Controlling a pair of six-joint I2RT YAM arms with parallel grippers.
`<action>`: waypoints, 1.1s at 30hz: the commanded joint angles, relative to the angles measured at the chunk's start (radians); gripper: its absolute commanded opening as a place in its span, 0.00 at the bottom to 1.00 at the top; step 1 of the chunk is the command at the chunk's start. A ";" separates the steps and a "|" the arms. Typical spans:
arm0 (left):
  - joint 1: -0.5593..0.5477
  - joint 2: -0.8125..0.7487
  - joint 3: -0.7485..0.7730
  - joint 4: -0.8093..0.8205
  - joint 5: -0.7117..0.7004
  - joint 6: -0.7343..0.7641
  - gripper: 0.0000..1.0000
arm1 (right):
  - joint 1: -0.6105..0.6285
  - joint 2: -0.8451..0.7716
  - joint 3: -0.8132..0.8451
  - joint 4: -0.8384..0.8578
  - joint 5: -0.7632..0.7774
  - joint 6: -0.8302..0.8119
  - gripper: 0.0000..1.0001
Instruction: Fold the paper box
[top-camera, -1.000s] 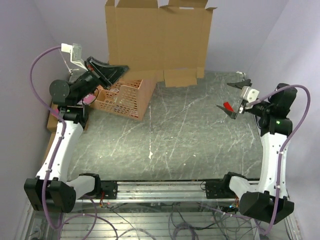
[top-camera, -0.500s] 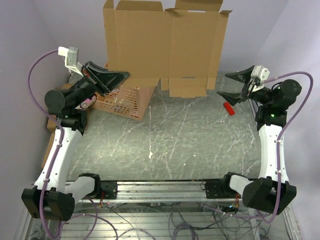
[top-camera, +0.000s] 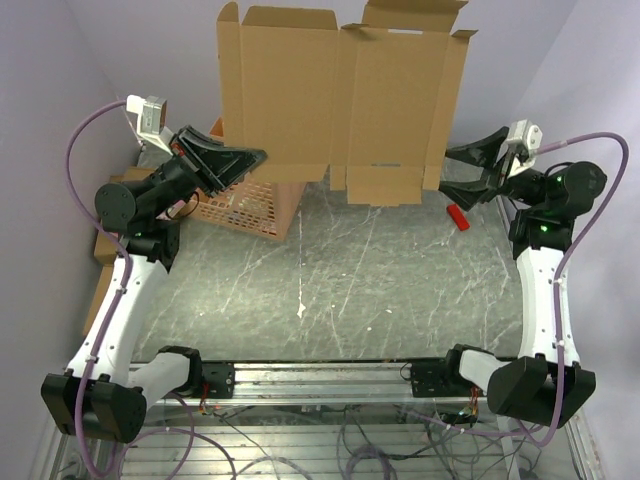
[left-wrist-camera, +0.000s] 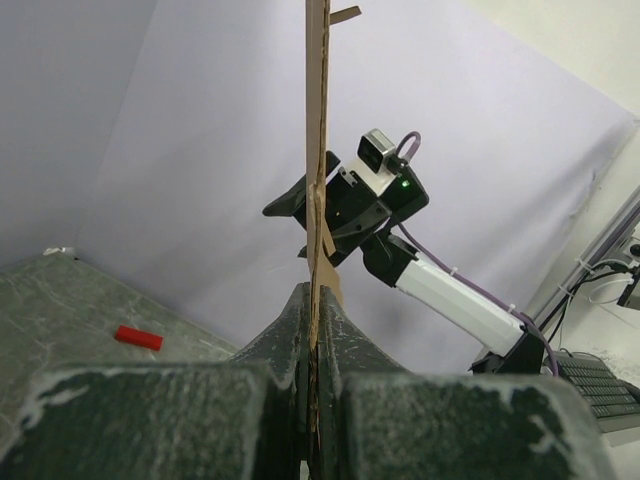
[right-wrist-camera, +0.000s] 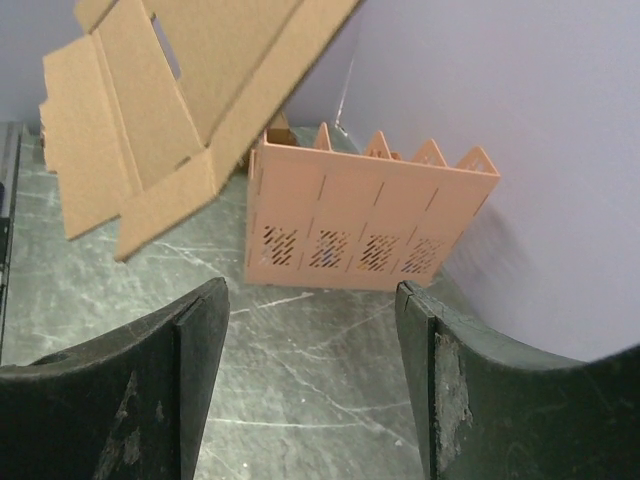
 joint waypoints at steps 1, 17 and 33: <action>-0.016 -0.003 0.000 0.029 0.011 -0.006 0.07 | 0.004 -0.013 -0.006 0.267 -0.013 0.258 0.66; -0.022 0.013 0.017 -0.072 0.004 0.086 0.07 | 0.005 -0.016 -0.035 0.667 0.004 0.668 0.68; -0.038 0.027 -0.002 -0.023 0.021 0.080 0.07 | 0.048 0.029 -0.071 0.837 0.119 0.904 0.51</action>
